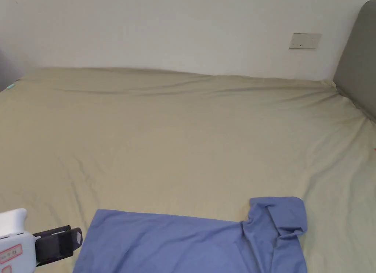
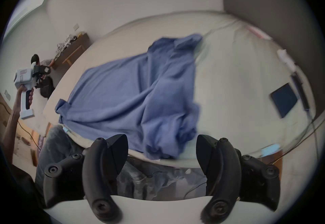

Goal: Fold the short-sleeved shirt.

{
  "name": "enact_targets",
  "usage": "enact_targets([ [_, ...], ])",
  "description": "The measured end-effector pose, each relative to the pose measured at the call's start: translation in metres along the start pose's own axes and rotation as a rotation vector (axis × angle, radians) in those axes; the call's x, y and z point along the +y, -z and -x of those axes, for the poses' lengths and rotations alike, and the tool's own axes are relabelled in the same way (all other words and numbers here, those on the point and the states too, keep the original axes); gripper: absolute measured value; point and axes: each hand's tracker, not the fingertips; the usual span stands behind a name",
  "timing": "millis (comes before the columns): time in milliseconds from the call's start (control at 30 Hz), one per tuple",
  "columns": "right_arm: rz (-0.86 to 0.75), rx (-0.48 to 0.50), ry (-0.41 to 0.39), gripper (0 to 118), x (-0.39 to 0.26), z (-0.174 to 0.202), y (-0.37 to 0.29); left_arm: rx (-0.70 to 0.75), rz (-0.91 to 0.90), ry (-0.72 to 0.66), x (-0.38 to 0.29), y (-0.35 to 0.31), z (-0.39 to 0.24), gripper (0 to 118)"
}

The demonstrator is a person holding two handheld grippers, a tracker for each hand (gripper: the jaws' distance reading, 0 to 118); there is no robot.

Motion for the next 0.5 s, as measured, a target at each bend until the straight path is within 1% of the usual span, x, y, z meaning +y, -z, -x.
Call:
enact_targets([
  [33,-0.042,-0.044,-0.014,92,-0.004,-0.017,-0.006,0.012,0.0,0.017,0.007,0.016,-0.003,117],
  [100,-0.128,-0.121,-0.028,96,-0.001,-0.024,-0.023,0.037,0.057,0.037,0.017,0.06,-0.007,117],
  [167,-0.187,-0.147,-0.025,96,0.006,-0.029,-0.036,0.045,0.152,0.037,0.022,0.103,-0.009,117],
  [267,-0.21,-0.158,-0.028,97,0.018,-0.033,-0.048,0.06,0.255,0.021,0.022,0.161,-0.003,117],
  [333,-0.212,-0.162,-0.03,97,0.01,-0.03,-0.036,0.092,0.28,0.041,0.022,0.192,0.0,117],
  [400,-0.213,-0.162,-0.029,97,0.01,-0.03,-0.036,0.139,0.3,0.07,0.021,0.211,0.002,117],
  [433,-0.208,-0.164,-0.028,97,0.037,-0.021,-0.042,0.147,0.306,0.074,0.021,0.218,0.003,118],
  [467,-0.198,-0.163,-0.03,97,0.04,-0.019,-0.041,0.134,0.298,0.083,0.019,0.22,-0.001,118],
  [500,-0.186,-0.163,-0.034,97,0.04,-0.019,-0.038,0.169,0.269,0.132,0.021,0.22,-0.005,118],
])
